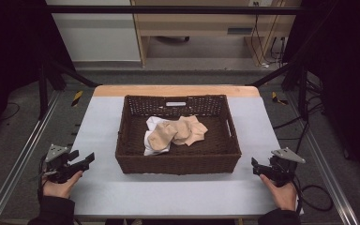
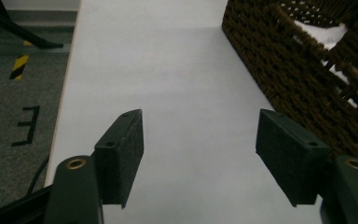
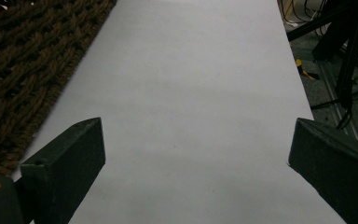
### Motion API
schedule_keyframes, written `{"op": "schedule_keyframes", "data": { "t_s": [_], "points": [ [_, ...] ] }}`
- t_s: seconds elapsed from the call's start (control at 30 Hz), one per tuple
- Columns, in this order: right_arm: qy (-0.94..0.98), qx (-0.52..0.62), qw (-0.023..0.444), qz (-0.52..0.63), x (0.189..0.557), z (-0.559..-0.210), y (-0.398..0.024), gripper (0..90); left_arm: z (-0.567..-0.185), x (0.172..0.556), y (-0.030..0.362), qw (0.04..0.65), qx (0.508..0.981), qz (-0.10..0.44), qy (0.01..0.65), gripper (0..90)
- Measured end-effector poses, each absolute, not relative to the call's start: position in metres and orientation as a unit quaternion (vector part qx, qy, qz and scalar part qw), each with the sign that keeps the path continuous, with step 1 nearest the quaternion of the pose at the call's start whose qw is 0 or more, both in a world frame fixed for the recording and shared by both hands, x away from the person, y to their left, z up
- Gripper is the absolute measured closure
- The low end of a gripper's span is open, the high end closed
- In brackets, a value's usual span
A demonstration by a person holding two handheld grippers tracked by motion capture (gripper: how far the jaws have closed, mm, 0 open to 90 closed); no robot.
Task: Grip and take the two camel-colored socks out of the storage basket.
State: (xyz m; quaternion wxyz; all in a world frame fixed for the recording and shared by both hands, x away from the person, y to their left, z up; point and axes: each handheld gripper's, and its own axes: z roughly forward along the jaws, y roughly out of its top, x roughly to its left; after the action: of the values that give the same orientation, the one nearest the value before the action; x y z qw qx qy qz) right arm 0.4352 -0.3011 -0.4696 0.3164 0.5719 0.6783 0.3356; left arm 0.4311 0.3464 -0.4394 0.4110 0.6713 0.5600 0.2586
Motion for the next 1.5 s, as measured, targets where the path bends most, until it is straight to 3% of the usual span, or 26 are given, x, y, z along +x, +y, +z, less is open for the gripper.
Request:
{"op": "schedule_keyframes", "data": {
  "t_s": [0.2, 1.2, 1.5],
  "points": [
    [0.677, 0.572, 0.319, 0.335, 0.435, -0.47, -0.301, 4.0, -0.429, 0.43, 0.34, 0.427, 0.666, 0.258, 0.555, 41.9],
    [0.671, 0.572, 0.321, 0.345, 0.435, -0.468, -0.299, 3.9, -0.355, 0.449, 0.297, 0.5, 0.647, 0.269, 0.508, 33.3],
    [0.671, 0.571, 0.324, 0.346, 0.435, -0.468, -0.299, 3.9, -0.337, 0.46, 0.268, 0.505, 0.657, 0.273, 0.488, 37.1]
  ]
}}
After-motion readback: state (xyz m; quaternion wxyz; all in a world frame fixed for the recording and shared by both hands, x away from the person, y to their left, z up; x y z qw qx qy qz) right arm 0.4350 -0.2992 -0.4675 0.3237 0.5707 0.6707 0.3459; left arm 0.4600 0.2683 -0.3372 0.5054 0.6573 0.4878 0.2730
